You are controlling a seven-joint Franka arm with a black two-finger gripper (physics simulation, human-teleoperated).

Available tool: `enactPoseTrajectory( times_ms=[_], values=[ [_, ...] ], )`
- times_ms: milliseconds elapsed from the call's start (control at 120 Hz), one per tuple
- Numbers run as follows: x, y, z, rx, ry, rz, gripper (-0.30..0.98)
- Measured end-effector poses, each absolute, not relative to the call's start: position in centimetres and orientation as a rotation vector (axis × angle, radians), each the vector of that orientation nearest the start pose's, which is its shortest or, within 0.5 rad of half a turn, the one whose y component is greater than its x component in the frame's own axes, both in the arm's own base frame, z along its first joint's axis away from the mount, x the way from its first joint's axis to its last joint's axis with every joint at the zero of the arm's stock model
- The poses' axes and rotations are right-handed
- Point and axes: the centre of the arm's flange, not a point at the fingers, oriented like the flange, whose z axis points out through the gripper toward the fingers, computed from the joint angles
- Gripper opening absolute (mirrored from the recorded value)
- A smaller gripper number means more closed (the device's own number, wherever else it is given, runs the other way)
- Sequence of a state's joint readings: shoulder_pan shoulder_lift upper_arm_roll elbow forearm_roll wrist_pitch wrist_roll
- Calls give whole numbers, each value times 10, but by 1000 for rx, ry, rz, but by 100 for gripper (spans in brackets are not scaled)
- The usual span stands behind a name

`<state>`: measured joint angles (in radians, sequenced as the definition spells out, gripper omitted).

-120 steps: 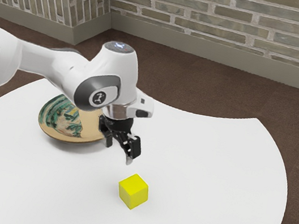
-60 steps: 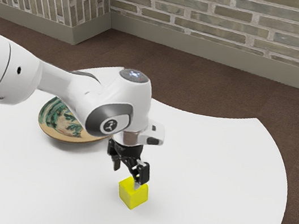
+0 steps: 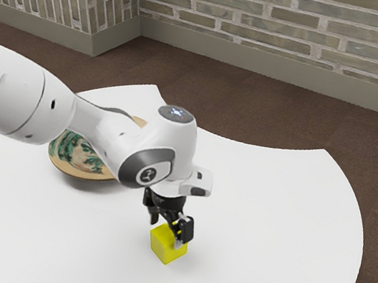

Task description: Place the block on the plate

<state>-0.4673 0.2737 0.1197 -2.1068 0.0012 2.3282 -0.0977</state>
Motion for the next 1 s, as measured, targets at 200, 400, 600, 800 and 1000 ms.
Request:
enactPoseTrajectory(
  times_ms=[200, 400, 600, 800, 1000],
  values=[
    [538, -197, 270, -3074, 405, 73, 69],
    [539, -198, 261, -3081, 405, 75, 56],
    [540, -199, 262, -3083, 410, 65, 43],
    [540, -201, 266, -3084, 412, 49, 39],
    [541, -201, 299, -3097, 411, -25, 37]
  ],
)
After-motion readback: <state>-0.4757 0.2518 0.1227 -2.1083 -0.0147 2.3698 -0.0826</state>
